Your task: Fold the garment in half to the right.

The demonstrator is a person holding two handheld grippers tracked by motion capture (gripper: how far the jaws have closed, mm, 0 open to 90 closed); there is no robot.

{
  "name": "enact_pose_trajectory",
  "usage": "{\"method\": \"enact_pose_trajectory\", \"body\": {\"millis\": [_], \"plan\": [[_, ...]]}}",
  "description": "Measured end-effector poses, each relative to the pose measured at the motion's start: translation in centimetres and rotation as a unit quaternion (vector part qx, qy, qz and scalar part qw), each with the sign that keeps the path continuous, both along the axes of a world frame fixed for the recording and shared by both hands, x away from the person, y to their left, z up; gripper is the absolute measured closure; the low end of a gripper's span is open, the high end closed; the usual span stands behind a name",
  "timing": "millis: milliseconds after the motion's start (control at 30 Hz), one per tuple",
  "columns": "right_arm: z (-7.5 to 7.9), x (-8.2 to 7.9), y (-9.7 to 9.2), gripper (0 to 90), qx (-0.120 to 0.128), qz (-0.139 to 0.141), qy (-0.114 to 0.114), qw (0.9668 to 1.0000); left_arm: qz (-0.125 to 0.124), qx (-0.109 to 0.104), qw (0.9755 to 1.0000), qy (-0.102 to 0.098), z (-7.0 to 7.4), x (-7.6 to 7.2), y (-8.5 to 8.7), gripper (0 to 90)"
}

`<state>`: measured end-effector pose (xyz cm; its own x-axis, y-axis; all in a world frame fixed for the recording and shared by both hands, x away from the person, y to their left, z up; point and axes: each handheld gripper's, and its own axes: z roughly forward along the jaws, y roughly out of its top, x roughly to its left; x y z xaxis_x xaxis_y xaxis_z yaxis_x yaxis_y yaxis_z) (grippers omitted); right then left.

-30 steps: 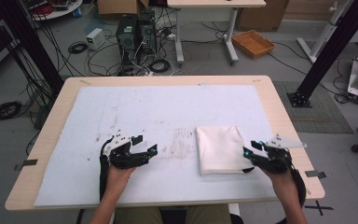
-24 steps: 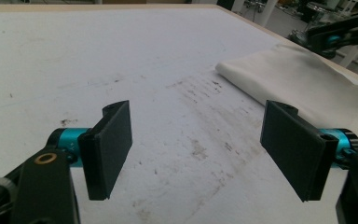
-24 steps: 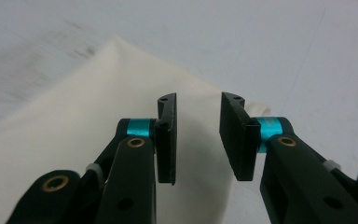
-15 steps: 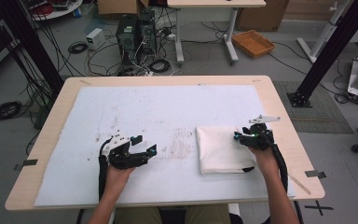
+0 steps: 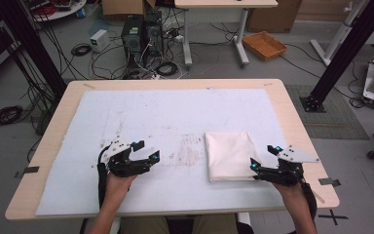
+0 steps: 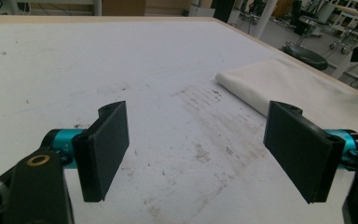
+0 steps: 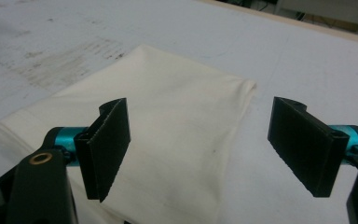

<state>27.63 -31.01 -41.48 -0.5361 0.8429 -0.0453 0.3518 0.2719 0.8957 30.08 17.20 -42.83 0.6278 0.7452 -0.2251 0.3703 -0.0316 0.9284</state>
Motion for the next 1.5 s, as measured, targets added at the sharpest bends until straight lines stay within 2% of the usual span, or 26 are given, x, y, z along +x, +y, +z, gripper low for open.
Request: {"method": "enact_pose_trajectory", "body": {"millis": [167, 433, 567, 733, 1200, 1500], "plan": [[0.3, -0.5, -0.7, 20.9, -0.002, -0.003, -0.005, 1.0000, -0.010, 0.008, 0.9998, -0.013, 0.1, -0.4, 0.4, 22.3], [0.2, -1.3, -1.7, 20.9, 0.001, -0.016, -0.005, 0.9999, -0.016, -0.008, 0.9994, -0.028, 0.2, -1.3, 1.5, 22.3], [0.0, -1.2, -1.5, 20.9, 0.002, -0.018, 0.001, 0.9998, -0.010, -0.015, 0.9995, -0.026, 0.0, -1.4, 1.8, 22.3], [-0.5, -1.0, -1.5, 20.9, -0.002, -0.017, 0.008, 0.9998, -0.009, -0.012, 0.9996, -0.023, -0.1, -1.3, 1.8, 22.4], [-0.7, -1.1, -1.4, 20.9, -0.001, -0.020, 0.009, 0.9998, -0.012, -0.009, 0.9997, -0.021, -0.3, -1.2, 1.6, 22.4], [-0.6, -1.2, -1.5, 20.9, 0.003, -0.023, 0.001, 0.9997, -0.015, -0.011, 0.9996, -0.023, -0.3, -1.2, 1.6, 22.4]]}}
